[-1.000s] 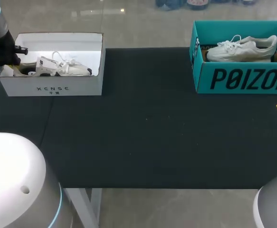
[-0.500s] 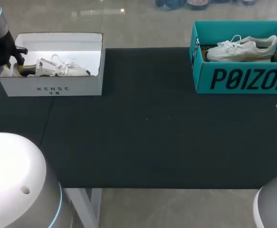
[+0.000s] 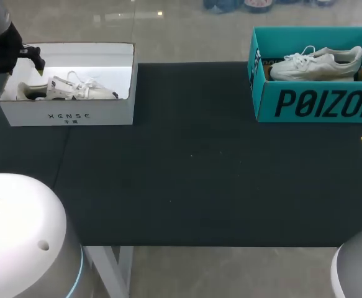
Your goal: Take the shoe out of the shoebox, open the shoe tongue, remove and reinsert the insole, then place the shoe into the shoebox
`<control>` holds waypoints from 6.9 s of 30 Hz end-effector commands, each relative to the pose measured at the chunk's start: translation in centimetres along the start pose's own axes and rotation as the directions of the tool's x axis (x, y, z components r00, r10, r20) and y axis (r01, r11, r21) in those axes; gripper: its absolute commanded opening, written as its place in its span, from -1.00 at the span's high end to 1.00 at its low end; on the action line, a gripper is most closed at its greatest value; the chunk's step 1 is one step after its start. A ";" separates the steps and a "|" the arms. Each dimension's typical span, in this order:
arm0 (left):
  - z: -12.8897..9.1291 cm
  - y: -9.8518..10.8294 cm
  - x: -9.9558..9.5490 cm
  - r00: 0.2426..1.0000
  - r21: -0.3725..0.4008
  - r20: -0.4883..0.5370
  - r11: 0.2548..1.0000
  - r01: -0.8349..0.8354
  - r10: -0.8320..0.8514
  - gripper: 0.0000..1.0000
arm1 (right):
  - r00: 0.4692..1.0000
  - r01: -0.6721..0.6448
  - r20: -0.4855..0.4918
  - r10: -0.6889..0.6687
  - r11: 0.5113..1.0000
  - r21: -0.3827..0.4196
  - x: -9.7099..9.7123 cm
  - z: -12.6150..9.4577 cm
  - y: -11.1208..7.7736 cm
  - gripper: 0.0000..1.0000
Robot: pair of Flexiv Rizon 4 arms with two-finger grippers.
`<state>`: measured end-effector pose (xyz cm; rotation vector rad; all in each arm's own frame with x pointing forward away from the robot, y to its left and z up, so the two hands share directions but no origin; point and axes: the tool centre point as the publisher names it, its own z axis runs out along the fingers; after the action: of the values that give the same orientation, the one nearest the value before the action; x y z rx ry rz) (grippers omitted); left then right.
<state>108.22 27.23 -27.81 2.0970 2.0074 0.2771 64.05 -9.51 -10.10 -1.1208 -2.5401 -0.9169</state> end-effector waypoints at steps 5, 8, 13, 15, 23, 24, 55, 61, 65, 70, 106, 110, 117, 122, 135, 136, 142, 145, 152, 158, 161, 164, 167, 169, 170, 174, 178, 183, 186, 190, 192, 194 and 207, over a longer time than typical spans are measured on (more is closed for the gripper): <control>-4.5 -5.0 -5.2 0.999 -0.021 0.004 0.999 -0.033 0.033 -1.00 | 1.000 -0.002 -0.003 0.002 1.000 0.006 -0.1 0.0 0.3 -1.00; -5.6 -6.4 -7.1 0.997 -0.024 -0.022 0.997 -0.076 0.076 -1.00 | 1.000 -0.002 -0.003 0.002 1.000 0.006 -0.1 0.0 0.3 -1.00; -5.9 -6.6 -7.4 0.997 -0.027 -0.017 0.997 -0.075 0.074 -1.00 | 1.000 -0.002 -0.003 0.002 1.000 0.006 -0.1 0.0 0.3 -1.00; -5.9 -6.6 -7.4 0.997 -0.027 -0.017 0.997 -0.075 0.074 -1.00 | 1.000 -0.002 -0.003 0.002 1.000 0.006 -0.1 0.0 0.3 -1.00; -5.9 -6.6 -7.4 0.997 -0.027 -0.017 0.997 -0.075 0.074 -1.00 | 1.000 -0.002 -0.003 0.002 1.000 0.006 -0.1 0.0 0.3 -1.00; -5.9 -6.6 -7.4 0.997 -0.027 -0.017 0.997 -0.075 0.074 -1.00 | 1.000 -0.002 -0.003 0.002 1.000 0.006 -0.1 0.0 0.3 -1.00; -5.9 -6.6 -7.4 0.997 -0.027 -0.017 0.997 -0.075 0.074 -1.00 | 0.902 -0.295 0.362 0.235 0.948 0.119 -14.0 7.1 8.5 -1.00; -5.9 -6.6 -7.4 0.997 -0.027 -0.017 0.997 -0.075 0.074 -1.00 | 0.815 -0.355 0.514 0.267 0.931 0.079 -19.1 7.8 12.0 -1.00; -5.9 -6.6 -7.4 0.997 -0.027 -0.017 0.997 -0.075 0.074 -1.00 | 0.762 -0.391 0.583 0.281 0.918 0.069 -22.0 7.6 13.9 -1.00; -5.9 -6.6 -7.4 0.997 -0.027 -0.017 0.997 -0.075 0.074 -1.00 | 0.755 -0.408 0.593 0.280 0.908 0.091 -25.1 6.6 15.8 -1.00; -5.9 -6.6 -7.4 0.997 -0.027 -0.017 0.997 -0.075 0.074 -1.00 | 0.576 -0.596 0.672 0.466 0.801 -0.045 -33.5 6.7 17.4 -1.00; -5.9 -6.6 -7.4 0.997 -0.027 -0.017 0.997 -0.075 0.074 -1.00 | 0.531 -0.623 0.696 0.482 0.779 -0.064 -37.9 7.2 18.5 -1.00; -5.9 -6.6 -7.4 0.997 -0.027 -0.017 0.997 -0.075 0.074 -1.00 | 0.496 -0.649 0.724 0.478 0.759 -0.057 -43.8 7.9 19.5 -1.00; -5.9 -6.6 -7.4 0.997 -0.027 -0.017 0.997 -0.075 0.074 -1.00 | 0.484 -0.659 0.732 0.479 0.750 -0.056 -46.4 7.1 19.8 -1.00; -5.9 -6.6 -7.4 0.997 -0.027 -0.017 0.997 -0.075 0.074 -1.00 | 0.462 -0.641 0.765 0.449 0.765 -0.062 -48.5 5.1 19.9 -1.00; -5.9 -6.6 -7.4 0.997 -0.027 -0.017 0.997 -0.075 0.074 -1.00 | 0.462 -0.641 0.765 0.449 0.765 -0.062 -48.5 5.1 19.9 -1.00; -5.9 -6.6 -7.4 0.997 -0.027 -0.017 0.997 -0.075 0.074 -1.00 | 0.462 -0.641 0.765 0.449 0.765 -0.062 -48.5 5.1 19.9 -1.00; -5.9 -6.6 -7.4 0.997 -0.027 -0.017 0.997 -0.075 0.074 -1.00 | 0.462 -0.641 0.765 0.449 0.765 -0.062 -48.5 5.1 19.9 -1.00; -5.9 -6.6 -7.4 0.997 -0.027 -0.017 0.997 -0.075 0.074 -1.00 | 0.462 -0.641 0.765 0.449 0.765 -0.062 -48.5 5.1 19.9 -1.00; -5.9 -6.6 -7.4 0.997 -0.027 -0.017 0.997 -0.075 0.074 -1.00 | 0.462 -0.641 0.765 0.449 0.765 -0.062 -48.5 5.1 19.9 -1.00; -5.9 -6.6 -7.4 0.997 -0.027 -0.017 0.997 -0.075 0.074 -1.00 | 0.462 -0.641 0.765 0.449 0.765 -0.062 -48.5 5.1 19.9 -1.00; -5.9 -6.6 -7.4 0.997 -0.027 -0.017 0.997 -0.075 0.074 -1.00 | 0.460 -0.633 0.771 0.441 0.772 -0.064 -50.5 4.3 19.9 -1.00; -5.9 -6.6 -7.4 0.997 -0.027 -0.017 0.997 -0.075 0.074 -1.00 | 0.461 -0.629 0.770 0.441 0.775 -0.067 -52.3 3.5 19.9 -1.00; -5.9 -6.6 -7.4 0.997 -0.027 -0.017 0.997 -0.075 0.074 -1.00 | 0.471 -0.628 0.757 0.452 0.775 -0.072 -53.2 3.2 19.8 -1.00; -5.9 -6.6 -7.4 0.997 -0.027 -0.017 0.997 -0.075 0.074 -1.00 | 0.470 -0.627 0.758 0.452 0.775 -0.074 -53.7 3.1 19.8 -1.00; -5.9 -6.6 -7.4 0.997 -0.027 -0.017 0.997 -0.075 0.074 -1.00 | 0.492 -0.615 0.746 0.449 0.785 -0.067 -55.3 3.4 19.4 -1.00; -5.9 -6.6 -7.4 0.997 -0.027 -0.017 0.997 -0.075 0.074 -1.00 | 0.497 -0.617 0.744 0.447 0.785 -0.060 -57.1 4.2 19.1 -1.00; -5.9 -6.6 -7.4 0.997 -0.027 -0.017 0.997 -0.075 0.074 -1.00 | 0.504 -0.618 0.737 0.450 0.784 -0.056 -58.9 5.0 19.1 -1.00; -5.9 -6.6 -7.4 0.997 -0.027 -0.017 0.997 -0.075 0.074 -1.00 | 0.507 -0.603 0.743 0.437 0.796 -0.056 -59.5 5.2 19.3 -1.00; -5.9 -6.6 -7.4 0.997 -0.027 -0.017 0.997 -0.075 0.074 -1.00 | 0.507 -0.598 0.745 0.433 0.799 -0.058 -60.7 5.5 19.3 -1.00; -5.9 -6.6 -7.4 0.997 -0.027 -0.017 0.997 -0.075 0.074 -1.00 | 0.506 -0.595 0.749 0.428 0.802 -0.057 -61.2 5.4 19.4 -1.00; -5.9 -6.6 -7.4 0.997 -0.027 -0.017 0.997 -0.075 0.074 -1.00 | 0.506 -0.596 0.747 0.431 0.801 -0.059 -61.6 5.3 19.5 -1.00; -5.9 -6.6 -7.4 0.997 -0.027 -0.017 0.997 -0.075 0.074 -1.00 | 0.518 -0.605 0.738 0.432 0.795 -0.042 -63.2 5.7 19.4 -1.00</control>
<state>99.95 20.29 -23.96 2.1615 1.9247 0.3281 120.56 -33.13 -32.05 -2.3651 -2.4056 0.0020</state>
